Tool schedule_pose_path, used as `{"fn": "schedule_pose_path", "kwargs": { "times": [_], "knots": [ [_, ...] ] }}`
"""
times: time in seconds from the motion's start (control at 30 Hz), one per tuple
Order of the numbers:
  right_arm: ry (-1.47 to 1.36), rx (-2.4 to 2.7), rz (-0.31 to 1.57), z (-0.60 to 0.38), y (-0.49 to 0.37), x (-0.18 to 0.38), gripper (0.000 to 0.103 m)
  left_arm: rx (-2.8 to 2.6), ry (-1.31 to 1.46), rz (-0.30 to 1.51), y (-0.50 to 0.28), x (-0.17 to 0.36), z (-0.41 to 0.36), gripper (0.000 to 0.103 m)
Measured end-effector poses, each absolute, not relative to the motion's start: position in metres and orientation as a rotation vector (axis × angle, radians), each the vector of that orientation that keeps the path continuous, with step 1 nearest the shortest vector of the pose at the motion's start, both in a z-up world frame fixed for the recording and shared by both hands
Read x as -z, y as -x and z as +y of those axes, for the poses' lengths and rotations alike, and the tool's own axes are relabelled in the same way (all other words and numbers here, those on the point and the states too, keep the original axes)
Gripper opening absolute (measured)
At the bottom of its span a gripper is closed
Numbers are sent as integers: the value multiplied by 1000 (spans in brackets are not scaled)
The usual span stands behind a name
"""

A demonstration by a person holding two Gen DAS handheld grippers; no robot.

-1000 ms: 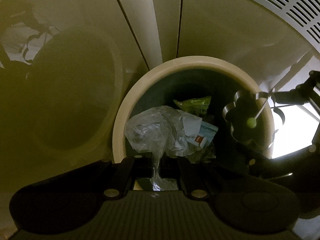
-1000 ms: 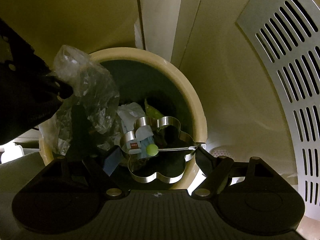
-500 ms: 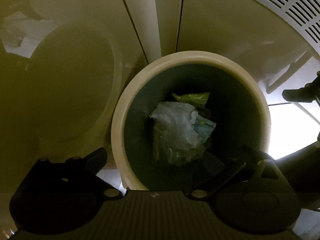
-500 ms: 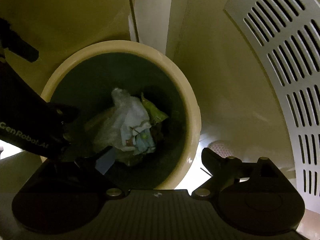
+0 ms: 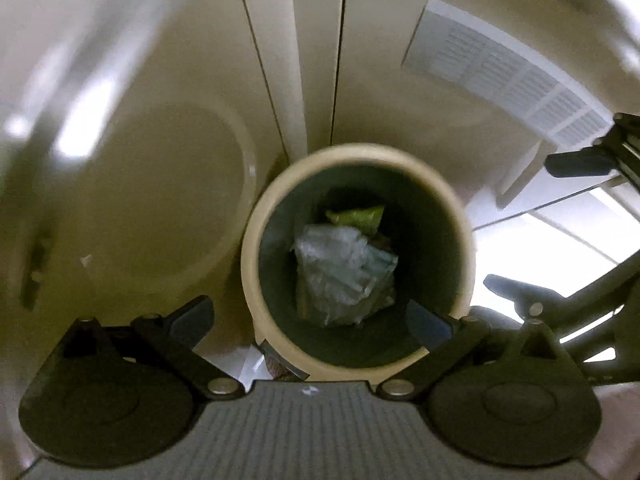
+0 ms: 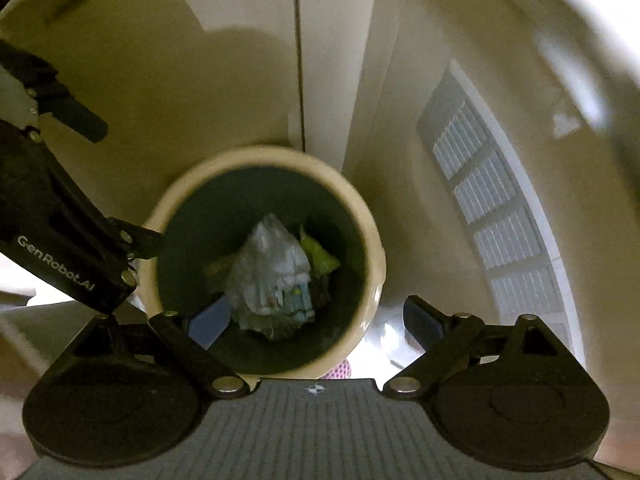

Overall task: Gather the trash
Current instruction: 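Move both tools back up to the patterned paper on the mat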

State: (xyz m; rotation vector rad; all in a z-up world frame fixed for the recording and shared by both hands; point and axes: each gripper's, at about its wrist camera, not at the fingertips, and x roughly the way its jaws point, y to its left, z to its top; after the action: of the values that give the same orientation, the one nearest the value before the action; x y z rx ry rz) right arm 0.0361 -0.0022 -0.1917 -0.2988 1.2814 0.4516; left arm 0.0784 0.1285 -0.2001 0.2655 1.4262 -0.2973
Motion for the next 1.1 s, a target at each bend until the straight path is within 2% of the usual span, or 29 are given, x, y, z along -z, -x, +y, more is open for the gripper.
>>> {"fn": "schedule_pose_path", "kwargs": {
  "times": [0.27,0.5,0.63,0.73,0.9,1.1],
  "knots": [
    [289,-455,1021,-10,-26,109,94,386,-231,1215,-77,111,132,102],
    [156,-454,839,-34,-37,47,95,433,-125,1064,-92,45,139,103],
    [103,-382,728,-50,-64,20,99,373,-52,973,-117,16,145,103],
    [69,-269,662,-70,-107,21,100,323,-59,923,-136,2,145,103],
    [-132,-74,686,-124,-181,20,100,295,-93,885,-149,-12,133,103],
    [-100,107,703,-158,-274,54,100,305,-93,892,-157,-2,123,103]
  ]
}}
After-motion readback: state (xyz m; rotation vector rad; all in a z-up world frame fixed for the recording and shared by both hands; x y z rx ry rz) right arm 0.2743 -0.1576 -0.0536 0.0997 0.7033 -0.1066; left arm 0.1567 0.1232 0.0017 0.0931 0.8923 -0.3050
